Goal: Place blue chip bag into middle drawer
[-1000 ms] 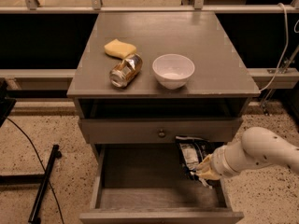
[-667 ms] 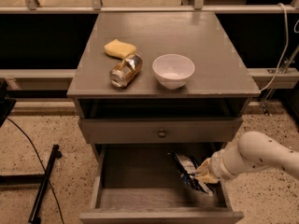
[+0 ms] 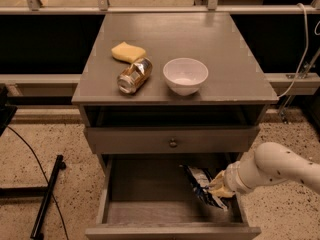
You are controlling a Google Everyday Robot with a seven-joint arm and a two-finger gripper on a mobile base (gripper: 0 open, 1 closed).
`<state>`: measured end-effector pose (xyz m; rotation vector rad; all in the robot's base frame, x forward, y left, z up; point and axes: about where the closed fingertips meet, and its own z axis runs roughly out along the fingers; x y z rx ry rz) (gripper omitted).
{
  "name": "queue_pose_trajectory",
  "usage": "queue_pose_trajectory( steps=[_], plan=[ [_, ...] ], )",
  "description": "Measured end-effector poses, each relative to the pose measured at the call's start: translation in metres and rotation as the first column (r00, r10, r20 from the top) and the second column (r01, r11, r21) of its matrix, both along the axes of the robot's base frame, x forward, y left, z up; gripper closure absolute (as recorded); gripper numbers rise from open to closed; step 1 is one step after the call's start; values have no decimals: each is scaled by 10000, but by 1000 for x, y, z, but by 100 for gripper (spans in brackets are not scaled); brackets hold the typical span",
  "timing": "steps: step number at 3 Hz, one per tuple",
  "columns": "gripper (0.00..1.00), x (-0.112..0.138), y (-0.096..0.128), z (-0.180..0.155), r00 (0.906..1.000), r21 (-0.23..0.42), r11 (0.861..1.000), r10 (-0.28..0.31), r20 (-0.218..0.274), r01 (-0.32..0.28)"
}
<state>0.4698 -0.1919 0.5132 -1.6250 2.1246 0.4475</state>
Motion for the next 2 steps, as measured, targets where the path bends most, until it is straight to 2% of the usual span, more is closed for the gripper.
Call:
queue_pose_trajectory(
  steps=[1,2],
  plan=[
    [50,-1,2,-1,10000,14,10000,34,-32,-34],
    [27,-1,3,-2,10000,24,10000,53,-52,-53]
  ],
)
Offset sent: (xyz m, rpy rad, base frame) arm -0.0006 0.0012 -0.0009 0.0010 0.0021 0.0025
